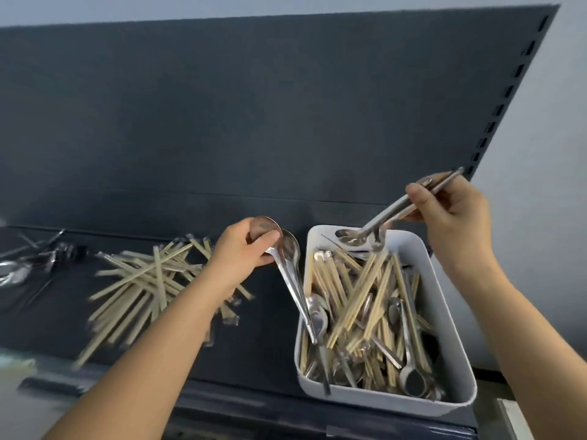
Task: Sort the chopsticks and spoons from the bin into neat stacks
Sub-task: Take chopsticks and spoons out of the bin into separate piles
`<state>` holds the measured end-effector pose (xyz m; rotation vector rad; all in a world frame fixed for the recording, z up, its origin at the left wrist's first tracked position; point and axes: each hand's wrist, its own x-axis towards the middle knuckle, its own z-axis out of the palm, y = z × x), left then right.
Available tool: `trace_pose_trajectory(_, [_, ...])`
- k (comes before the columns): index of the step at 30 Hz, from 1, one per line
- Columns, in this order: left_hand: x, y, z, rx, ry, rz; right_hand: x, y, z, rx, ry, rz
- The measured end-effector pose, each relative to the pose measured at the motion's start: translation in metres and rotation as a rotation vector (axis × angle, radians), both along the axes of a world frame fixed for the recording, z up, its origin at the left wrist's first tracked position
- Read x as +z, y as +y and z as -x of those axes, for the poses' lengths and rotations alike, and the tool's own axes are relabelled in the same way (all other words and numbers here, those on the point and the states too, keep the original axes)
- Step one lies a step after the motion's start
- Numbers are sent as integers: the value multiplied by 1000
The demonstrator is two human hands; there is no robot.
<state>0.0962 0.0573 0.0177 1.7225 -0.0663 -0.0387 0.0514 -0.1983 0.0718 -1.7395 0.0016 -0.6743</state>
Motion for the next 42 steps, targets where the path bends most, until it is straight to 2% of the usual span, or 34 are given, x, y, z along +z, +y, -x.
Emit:
trace_pose_trajectory(5, [-3, 102, 11, 227, 5, 43, 3, 87, -17, 67, 8, 68])
trace_pose_trajectory(14, [-11, 341, 45, 519, -2, 5, -25, 323, -44, 230, 83, 183])
trace_pose_trajectory(19, [-14, 439, 62, 652, -6, 22, -39, 425, -49, 306, 80, 201])
trace_pose_trajectory(27, [-39, 527, 59, 747, 50, 6, -56, 524, -85, 432, 83, 230])
trace_pose_trajectory(35, [-64, 585, 14, 847, 148, -26, -98, 608, -160, 579, 121, 212])
trace_pose_trajectory(42, [-81, 617, -50, 844, 243, -90, -151, 658, -224, 640, -37, 374])
